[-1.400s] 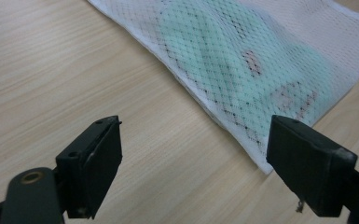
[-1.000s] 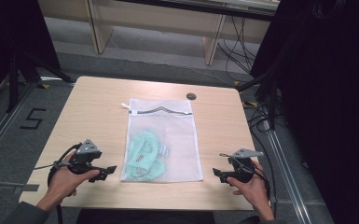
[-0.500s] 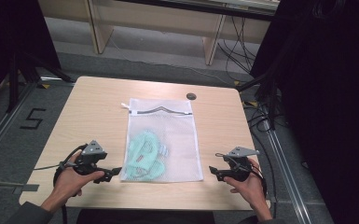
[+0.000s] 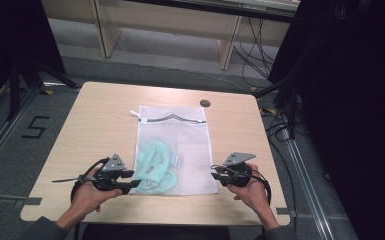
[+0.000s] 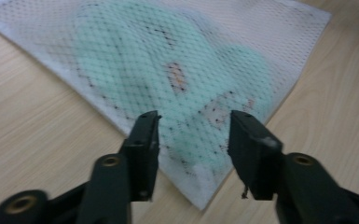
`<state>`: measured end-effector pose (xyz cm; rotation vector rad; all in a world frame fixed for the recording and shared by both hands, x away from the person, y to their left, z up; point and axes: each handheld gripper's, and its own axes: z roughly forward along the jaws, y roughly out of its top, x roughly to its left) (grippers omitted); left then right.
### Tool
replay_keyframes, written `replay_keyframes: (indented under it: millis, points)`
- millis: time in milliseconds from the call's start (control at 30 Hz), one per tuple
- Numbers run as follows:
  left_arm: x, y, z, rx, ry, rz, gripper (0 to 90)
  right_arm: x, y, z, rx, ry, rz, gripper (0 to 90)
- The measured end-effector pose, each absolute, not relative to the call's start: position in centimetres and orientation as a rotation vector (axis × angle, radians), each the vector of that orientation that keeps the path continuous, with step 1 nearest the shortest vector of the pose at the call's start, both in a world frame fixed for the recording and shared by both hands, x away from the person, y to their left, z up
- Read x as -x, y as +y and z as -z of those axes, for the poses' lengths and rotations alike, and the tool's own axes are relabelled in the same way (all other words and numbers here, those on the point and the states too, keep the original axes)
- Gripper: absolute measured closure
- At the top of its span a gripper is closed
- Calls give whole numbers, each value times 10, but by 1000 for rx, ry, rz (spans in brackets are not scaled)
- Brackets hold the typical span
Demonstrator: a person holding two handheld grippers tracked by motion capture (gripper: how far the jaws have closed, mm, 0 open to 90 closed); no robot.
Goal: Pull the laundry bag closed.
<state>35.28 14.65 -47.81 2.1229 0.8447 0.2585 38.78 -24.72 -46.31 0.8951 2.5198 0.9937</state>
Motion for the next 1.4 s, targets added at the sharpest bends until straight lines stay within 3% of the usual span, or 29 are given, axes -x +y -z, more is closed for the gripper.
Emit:
replay_keyframes:
  millis: [133, 400, 1400]
  points:
    - [-352, 137, 480, -2112, 817, -240, 742, -396, -236, 468, -837, 2598, -952, 847]
    - [-354, 124, 483, -2143, 761, -252, 876, -404, -221, 476, -793, 2666, -872, 890]
    - [-381, 121, 503, -2260, 774, -253, 897, -407, -208, 489, -741, 2781, -716, 900]
